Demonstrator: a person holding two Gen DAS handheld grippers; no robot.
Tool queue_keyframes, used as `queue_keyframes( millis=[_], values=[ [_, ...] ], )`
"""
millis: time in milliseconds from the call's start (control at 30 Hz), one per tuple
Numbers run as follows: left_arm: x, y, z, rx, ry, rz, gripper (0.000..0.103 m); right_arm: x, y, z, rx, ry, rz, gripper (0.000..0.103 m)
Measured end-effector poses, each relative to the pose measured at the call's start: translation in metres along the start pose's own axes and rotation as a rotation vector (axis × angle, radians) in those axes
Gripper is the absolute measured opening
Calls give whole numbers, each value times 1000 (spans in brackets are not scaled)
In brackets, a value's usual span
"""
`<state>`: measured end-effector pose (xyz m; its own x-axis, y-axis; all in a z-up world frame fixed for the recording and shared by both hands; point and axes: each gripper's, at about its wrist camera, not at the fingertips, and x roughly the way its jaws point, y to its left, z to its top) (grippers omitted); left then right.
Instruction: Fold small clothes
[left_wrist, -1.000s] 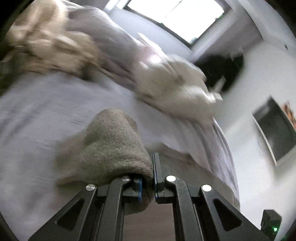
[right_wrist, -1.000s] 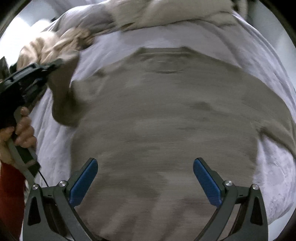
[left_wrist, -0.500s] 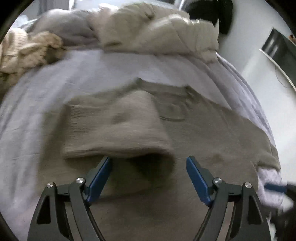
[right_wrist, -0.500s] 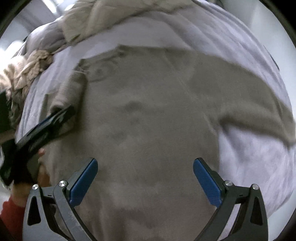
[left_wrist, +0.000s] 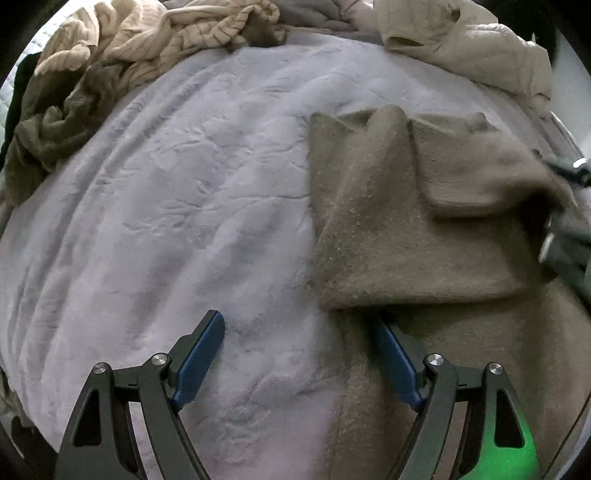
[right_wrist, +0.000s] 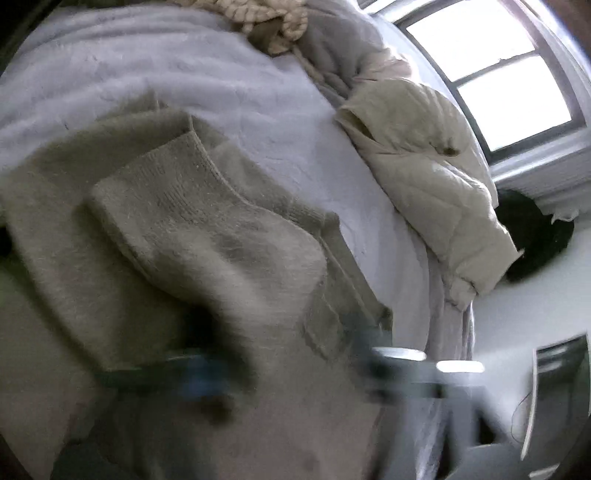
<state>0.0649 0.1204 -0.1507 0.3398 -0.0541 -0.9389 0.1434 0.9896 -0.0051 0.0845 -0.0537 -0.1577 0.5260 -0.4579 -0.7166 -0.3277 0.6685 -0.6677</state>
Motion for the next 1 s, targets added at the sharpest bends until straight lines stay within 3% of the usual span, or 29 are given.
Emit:
queue_keyframes(
  millis=[33,100,167,233,267,300,333,467,633,667,700,733,767,833,867,933,1000],
  values=[
    [0,-1,1,-6,-6,3,83,-1,-13,0,71,-2,27,14],
    [-1,-1,2,-29,-17,-2,83,-6,-60,-15,366,-16,128,14],
    [1,-1,2,-42,-14,-11,83,-2,-109,-55,710,-37,290,14],
    [3,-3,2,-36,-10,-22,83,15,-136,-104,983,-10,416,22],
    [2,-4,2,-28,-10,-20,83,30,-144,-134,1119,26,511,39],
    [3,-3,3,-21,-9,-19,83,47,-147,-161,1230,89,594,66],
    [6,-4,7,-13,-7,-18,83,56,-146,-179,1295,124,638,73],
    [6,-4,11,-16,6,-15,83,56,-148,-220,1426,108,719,74],
    [-1,-1,20,-55,-14,-6,83,59,-158,-229,1509,133,693,74],
    [-2,0,21,-66,-22,0,83,61,-160,-228,1515,152,679,62],
    [-2,2,23,-88,-22,-2,83,61,-162,-229,1529,159,672,25],
    [-3,5,18,-114,-17,-9,83,67,-163,-228,1539,163,666,11],
    [1,11,17,-144,-6,-29,83,66,-162,-236,1560,186,646,9],
    [6,20,13,-178,15,-59,83,70,-152,-246,1587,220,655,10],
    [4,23,10,-171,20,-68,83,70,-145,-259,1632,225,714,11],
    [-3,24,6,-124,19,-71,83,60,-137,-263,1645,216,752,26],
    [-11,27,3,-83,13,-71,83,42,-127,-248,1577,166,826,75]
  ],
)
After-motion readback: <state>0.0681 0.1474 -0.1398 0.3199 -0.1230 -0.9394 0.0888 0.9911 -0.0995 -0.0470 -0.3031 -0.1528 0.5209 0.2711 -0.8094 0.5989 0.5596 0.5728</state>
